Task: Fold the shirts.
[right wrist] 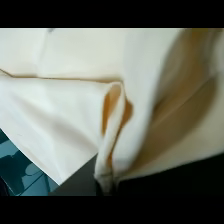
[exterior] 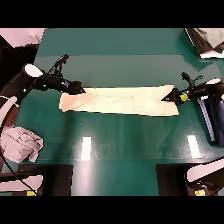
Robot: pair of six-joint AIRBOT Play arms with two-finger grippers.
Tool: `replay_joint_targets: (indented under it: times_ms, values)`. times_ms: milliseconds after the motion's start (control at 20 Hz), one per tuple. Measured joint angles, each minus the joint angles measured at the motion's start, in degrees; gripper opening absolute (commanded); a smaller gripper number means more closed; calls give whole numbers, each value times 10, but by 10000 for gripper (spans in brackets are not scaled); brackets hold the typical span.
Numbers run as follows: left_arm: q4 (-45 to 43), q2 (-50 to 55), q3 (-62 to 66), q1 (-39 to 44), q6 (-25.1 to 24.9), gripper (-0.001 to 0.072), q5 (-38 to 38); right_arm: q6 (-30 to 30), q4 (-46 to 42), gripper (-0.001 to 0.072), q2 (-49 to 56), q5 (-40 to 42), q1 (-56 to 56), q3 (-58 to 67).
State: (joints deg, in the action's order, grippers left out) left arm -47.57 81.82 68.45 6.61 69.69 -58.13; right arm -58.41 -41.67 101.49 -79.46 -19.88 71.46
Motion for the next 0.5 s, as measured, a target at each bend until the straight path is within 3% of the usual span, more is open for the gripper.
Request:
replay_joint_targets:
  times_ms: [250,500]
  values:
    - [0,3,2,25,15,26,20,5,10,10,-34,-24,5,10]
    - [0,67,68,97,18,26,54,-55,13,10,-94,-58,46,96]
